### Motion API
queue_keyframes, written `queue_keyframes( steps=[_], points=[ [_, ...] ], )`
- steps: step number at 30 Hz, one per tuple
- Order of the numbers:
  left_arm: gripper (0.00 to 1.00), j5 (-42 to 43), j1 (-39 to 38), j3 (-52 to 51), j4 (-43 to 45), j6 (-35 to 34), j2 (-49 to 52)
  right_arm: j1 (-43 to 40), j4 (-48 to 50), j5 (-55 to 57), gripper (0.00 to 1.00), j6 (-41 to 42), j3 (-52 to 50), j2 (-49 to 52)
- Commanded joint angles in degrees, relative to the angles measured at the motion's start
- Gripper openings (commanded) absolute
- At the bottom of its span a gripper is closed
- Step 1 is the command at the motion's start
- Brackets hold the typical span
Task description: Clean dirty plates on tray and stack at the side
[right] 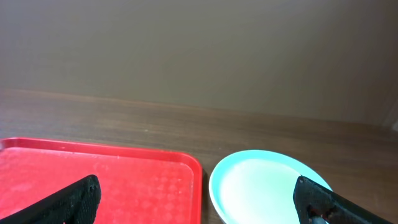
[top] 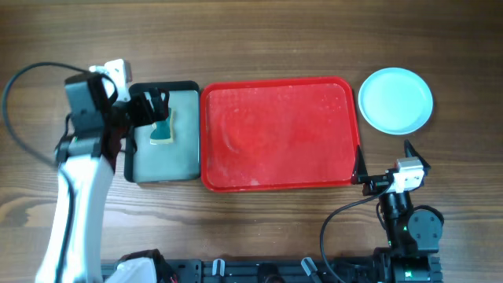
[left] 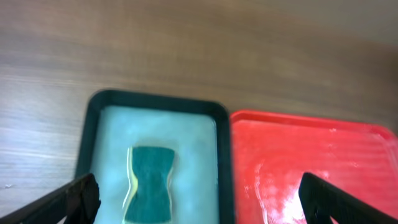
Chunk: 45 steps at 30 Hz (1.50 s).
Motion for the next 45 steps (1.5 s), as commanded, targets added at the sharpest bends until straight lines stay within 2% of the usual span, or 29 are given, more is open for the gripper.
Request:
queue_keyframes(
  steps=[1,5,10,14,17,23,25,28,29,30,32,34,35,38,43,45],
  points=[
    [1.0,0.72,-0.22,0.28,-1.6,-0.33,-14.1,0.22,0.39,-1.03,1.0,-0.11,-0.07,-0.5],
    [1.0,0.72,-0.15,0.22,-1.75,-0.33,-22.82,0.22,0.39,-1.03,1.0,-0.11,-0.07,-0.5],
    [1.0,0.7,-0.17,0.11,-7.34,-0.33,-34.58,0.22,0.39,-1.03,1.0,-0.11,-0.07,-0.5],
    [1.0,-0.61,-0.17,-0.52,-19.61,0.55,-42.56,0.22,0.39,-1.03,1.0,-0.11,-0.07,-0.5],
    [1.0,-0.55,-0.17,-5.7,-24.87,0.48,-50.56,0.22,0.39,-1.03,0.99,-0.11,-0.07,-0.5],
    [1.0,-0.66,-0.22,-15.69,-24.52,0.11,-66.25,0.22,0.39,-1.03,1.0,-0.11,-0.07,-0.5],
    [1.0,-0.61,-0.22,-20.24,-21.03,0.09,-70.53,0.22,0.39,-1.03,1.0,-0.13,-0.07,-0.5],
    [1.0,-0.33,-0.22,-26.03,-10.14,0.07,-70.86,0.22,0.39,-1.03,1.0,-0.11,-0.07,-0.5],
    [1.0,-0.22,-0.22,-28.46,-3.3,-0.2,-70.86,0.22,0.39,-1.03,1.0,-0.13,-0.07,-0.5],
    [1.0,-0.13,-0.22,-32.52,9.33,-0.5,-70.86,0.22,0.39,-1.03,1.0,-0.11,-0.07,-0.5],
    [1.0,-1.79,-0.22,-39.06,29.0,-4.0,-70.88,0.22,0.39,-1.03,1.0,-0.09,-0.07,-0.5],
    [1.0,-7.69,-0.22,-45.35,43.67,-12.22,-70.88,0.22,0.39,-1.03,1.0,-0.09,-0.07,-0.5],
    [1.0,-9.29,-0.22,-46.82,44.22,-14.56,-70.88,0.22,0.39,-1.03,1.0,-0.11,-0.07,-0.5],
    [1.0,-10.32,-0.22,-49.92,43.04,-15.37,-70.88,0.22,0.39,-1.03,1.0,-0.13,-0.07,-0.5],
    [1.0,-11.17,-0.22,-53.72,34.42,-15.34,-70.88,0.22,0.39,-1.03,1.0,-0.11,-0.07,-0.5],
    [1.0,-11.19,-0.22,-53.77,26.75,-15.32,-70.88,0.22,0.39,-1.03,1.0,-0.11,-0.07,-0.5]
  ],
)
